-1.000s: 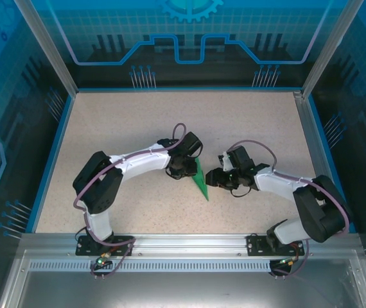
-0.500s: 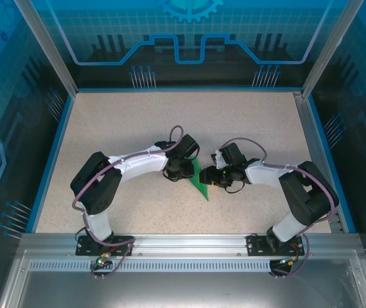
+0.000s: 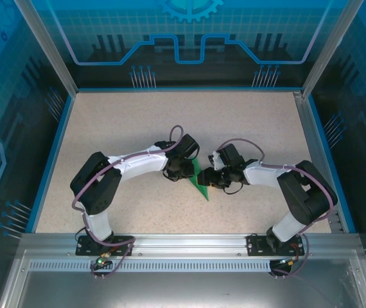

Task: Fold a paper plane with a square sheet of paper (pick it up from the middle)
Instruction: Move a paper plane to the center of the table.

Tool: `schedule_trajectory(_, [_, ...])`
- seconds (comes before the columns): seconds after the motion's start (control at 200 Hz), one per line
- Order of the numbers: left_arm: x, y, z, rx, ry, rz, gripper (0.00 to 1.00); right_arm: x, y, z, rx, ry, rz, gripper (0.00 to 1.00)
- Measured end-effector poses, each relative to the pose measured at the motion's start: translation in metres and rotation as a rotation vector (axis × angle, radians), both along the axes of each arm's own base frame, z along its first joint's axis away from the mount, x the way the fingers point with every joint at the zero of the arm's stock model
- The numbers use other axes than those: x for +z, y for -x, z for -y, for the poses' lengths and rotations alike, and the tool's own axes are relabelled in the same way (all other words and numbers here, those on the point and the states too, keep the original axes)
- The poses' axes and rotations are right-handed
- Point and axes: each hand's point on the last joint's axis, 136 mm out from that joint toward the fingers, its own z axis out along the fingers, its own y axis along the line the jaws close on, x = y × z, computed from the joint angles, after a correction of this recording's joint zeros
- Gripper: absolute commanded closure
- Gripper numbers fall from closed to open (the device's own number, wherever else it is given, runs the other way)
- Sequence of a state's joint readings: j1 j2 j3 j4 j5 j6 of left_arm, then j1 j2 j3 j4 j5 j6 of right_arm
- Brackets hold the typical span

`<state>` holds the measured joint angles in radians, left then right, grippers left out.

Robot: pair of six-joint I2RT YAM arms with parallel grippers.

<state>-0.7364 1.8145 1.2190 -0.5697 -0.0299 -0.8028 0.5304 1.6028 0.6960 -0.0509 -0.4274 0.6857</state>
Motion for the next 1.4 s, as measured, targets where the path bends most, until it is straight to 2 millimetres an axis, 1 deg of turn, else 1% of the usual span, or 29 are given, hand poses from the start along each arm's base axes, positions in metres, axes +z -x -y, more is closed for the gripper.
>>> schedule_trajectory(0.125, [0.002, 0.0, 0.0, 0.0, 0.003, 0.003, 0.79, 0.001, 0.002, -0.001, 0.018, 0.012, 0.017, 0.46])
schedule_trajectory(0.435, [0.002, 0.0, 0.0, 0.0, 0.003, 0.004, 0.79, 0.008, 0.001, -0.007, 0.059, 0.036, 0.068, 0.47])
schedule_trajectory(0.74, [0.002, 0.0, 0.0, 0.0, 0.003, 0.004, 0.79, 0.008, 0.002, -0.008, 0.093, 0.091, 0.1, 0.65])
schedule_trajectory(0.95, [0.002, 0.0, 0.0, 0.0, 0.004, 0.004, 0.8, 0.008, 0.0, -0.007, 0.102, 0.142, 0.114, 0.73])
schedule_trajectory(1.24, [0.002, 0.001, -0.001, 0.0, 0.002, 0.002, 0.8, 0.0, 0.001, -0.015, 0.141, 0.207, 0.109, 0.75])
schedule_trajectory(1.401, [0.001, 0.001, -0.002, 0.0, 0.001, 0.002, 0.8, -0.005, 0.0, -0.019, 0.159, 0.249, 0.106, 0.79])
